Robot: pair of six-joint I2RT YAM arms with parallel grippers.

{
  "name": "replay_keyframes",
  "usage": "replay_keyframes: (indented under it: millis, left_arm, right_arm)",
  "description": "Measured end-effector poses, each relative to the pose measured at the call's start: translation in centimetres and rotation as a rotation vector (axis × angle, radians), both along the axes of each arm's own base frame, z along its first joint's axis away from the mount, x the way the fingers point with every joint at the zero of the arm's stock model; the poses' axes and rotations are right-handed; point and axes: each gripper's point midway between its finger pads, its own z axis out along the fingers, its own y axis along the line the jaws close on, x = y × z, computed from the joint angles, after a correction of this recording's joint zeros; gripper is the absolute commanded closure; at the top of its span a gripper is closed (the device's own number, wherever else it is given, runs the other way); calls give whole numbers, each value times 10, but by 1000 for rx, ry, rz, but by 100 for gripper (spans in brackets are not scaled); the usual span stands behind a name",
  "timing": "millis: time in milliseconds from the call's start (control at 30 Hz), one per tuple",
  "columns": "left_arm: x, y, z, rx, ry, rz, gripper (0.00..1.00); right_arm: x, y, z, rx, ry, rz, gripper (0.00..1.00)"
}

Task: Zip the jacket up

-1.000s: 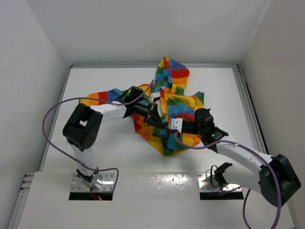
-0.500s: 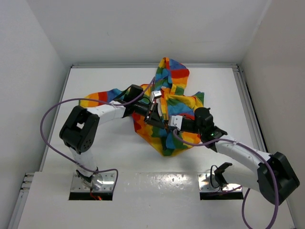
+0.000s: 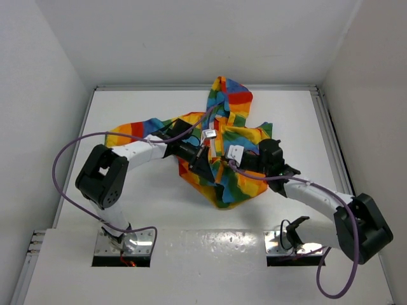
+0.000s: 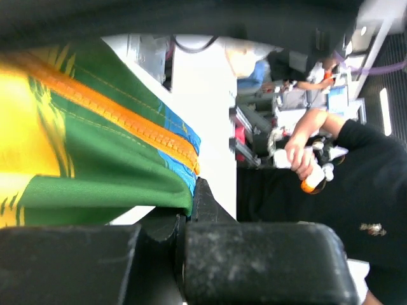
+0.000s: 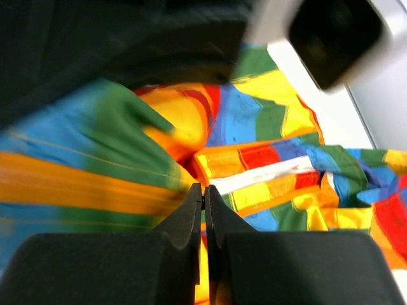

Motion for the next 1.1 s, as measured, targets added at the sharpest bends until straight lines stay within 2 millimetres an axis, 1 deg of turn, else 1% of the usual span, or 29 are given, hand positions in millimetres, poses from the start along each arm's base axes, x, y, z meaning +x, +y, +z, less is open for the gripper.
replay_keyframes:
  millis: [133, 267, 333, 467, 567, 700, 867, 900, 933, 967, 1100]
  left_arm:
    - [-8, 14, -2, 23, -42, -26, 100]
    - [-11, 25, -2, 47, -152, -66, 100]
    - [-15, 32, -5, 70, -201, -87, 100]
    - [-22, 49, -9, 128, -290, -107, 100]
    - [-24, 62, -8, 172, -400, -101, 100]
    - [-24, 78, -4, 230, -549, -79, 100]
    - [-17, 99, -7, 314, -682, -42, 100]
    - [-14, 103, -7, 330, -698, -31, 100]
    - [-9, 108, -8, 350, -719, -15, 100]
    - [-5, 114, -8, 373, -733, 1, 100]
    - [14, 136, -8, 452, -788, 75, 100]
  right_arm:
    - [14, -8, -4, 1, 30, -47, 100]
    - [39, -23, -9, 12, 73, -128, 100]
    - [52, -33, -10, 20, 90, -170, 100]
    - [83, -56, -18, 34, 140, -262, 100]
    - [109, -75, -21, 41, 162, -329, 100]
    - [146, -100, -12, 51, 145, -410, 100]
    - [192, -137, 7, 66, 95, -512, 100]
    - [200, -144, 9, 66, 87, -532, 100]
    - [211, -156, 12, 63, 74, -561, 100]
    - [216, -162, 12, 62, 69, -576, 100]
    - [241, -197, 13, 47, 47, -653, 100]
